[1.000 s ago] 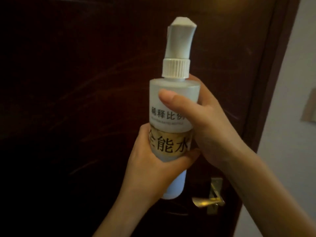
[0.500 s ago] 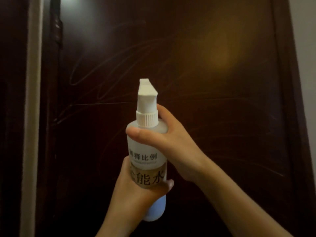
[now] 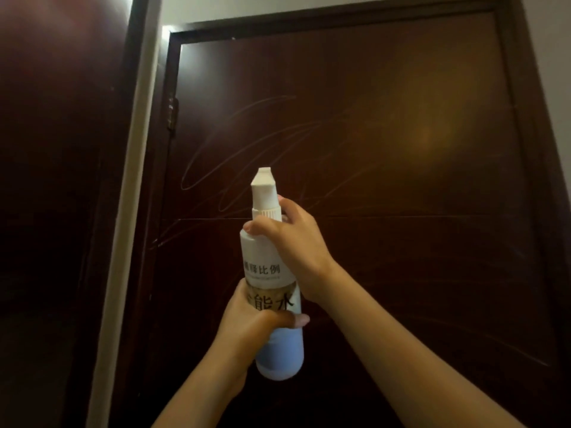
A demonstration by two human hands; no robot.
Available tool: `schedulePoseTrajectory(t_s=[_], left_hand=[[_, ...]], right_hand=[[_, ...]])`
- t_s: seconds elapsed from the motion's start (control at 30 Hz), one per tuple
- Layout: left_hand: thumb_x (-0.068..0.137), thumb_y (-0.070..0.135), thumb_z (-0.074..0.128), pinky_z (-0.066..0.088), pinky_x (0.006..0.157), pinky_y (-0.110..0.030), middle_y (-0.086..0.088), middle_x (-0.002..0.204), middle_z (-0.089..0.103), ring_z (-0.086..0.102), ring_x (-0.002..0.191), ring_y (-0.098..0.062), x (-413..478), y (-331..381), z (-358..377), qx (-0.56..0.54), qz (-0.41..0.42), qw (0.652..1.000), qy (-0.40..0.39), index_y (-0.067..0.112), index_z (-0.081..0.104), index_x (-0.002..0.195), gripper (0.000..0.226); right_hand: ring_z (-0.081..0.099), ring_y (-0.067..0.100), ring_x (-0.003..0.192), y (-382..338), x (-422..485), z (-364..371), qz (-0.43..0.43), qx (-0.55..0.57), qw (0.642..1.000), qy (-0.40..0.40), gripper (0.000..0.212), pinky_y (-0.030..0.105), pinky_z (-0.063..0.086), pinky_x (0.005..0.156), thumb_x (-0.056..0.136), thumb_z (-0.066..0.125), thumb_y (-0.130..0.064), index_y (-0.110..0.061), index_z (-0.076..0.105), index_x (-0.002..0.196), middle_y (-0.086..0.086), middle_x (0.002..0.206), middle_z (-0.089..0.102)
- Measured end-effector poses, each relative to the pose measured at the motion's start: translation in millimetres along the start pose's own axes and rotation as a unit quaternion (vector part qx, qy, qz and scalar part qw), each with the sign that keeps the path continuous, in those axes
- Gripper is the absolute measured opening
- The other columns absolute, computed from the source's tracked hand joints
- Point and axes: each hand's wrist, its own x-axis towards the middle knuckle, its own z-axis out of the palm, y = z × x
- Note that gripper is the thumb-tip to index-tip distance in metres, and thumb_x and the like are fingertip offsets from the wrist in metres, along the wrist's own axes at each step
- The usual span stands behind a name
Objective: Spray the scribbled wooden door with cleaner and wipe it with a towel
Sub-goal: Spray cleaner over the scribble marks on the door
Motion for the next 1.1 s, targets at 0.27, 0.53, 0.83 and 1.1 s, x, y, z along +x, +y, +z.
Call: schedulePoseTrajectory(t_s=[0.27,0.53,0.83,1.1], left_hand=[[0.016,0.040,0.079,0.045,0.085,-0.023,0.016,0.109,0.056,0.051,0.113,-0.013,-17,20,-12,0.050,0.013,0.998,-0.034,0.024,0.048,0.122,0.111],[0.044,0.008,0.088,0.049,0.076,-0.027,0.002,0.100,0.064,0.061,0.098,-0.016,-48,45,-17,0.010,0.036,0.999,0.017,0.024,0.052,0.106,0.073],[0.033,0.011,0.089,0.051,0.087,-0.037,0.001,0.105,0.064,0.060,0.104,-0.018,-51,59,37,0.008,-0.011,0.996,-0.082,0.020,0.053,0.114,0.088],[0.045,0.004,0.087,0.045,0.068,-0.021,0.008,0.099,0.061,0.057,0.089,-0.004,-67,68,91,-0.042,0.000,0.992,-0.119,0.027,0.048,0.105,0.074]], right_hand=[[0.062,0.008,0.078,-28,-22,21,-0.053,-0.022,0.998,0.025,0.039,0.021,0.046,0.062,0.074,0.069,-0.023,-0.019,0.057,0.111,-0.008,0.086,0.062],[0.058,0.004,0.077,-58,-29,22,-0.082,-0.040,0.995,-0.034,0.035,0.018,0.042,0.060,0.077,0.068,-0.020,-0.020,0.056,0.110,-0.011,0.089,0.058],[0.060,-0.003,0.063,-64,-55,-33,-0.063,-0.041,0.995,0.062,0.026,0.011,0.044,0.052,0.078,0.068,-0.018,-0.018,0.059,0.102,-0.010,0.080,0.062],[0.061,0.016,0.074,-81,-76,-84,-0.052,-0.071,0.991,0.102,0.043,0.030,0.048,0.061,0.056,0.063,-0.030,-0.016,0.058,0.096,0.001,0.083,0.062]])
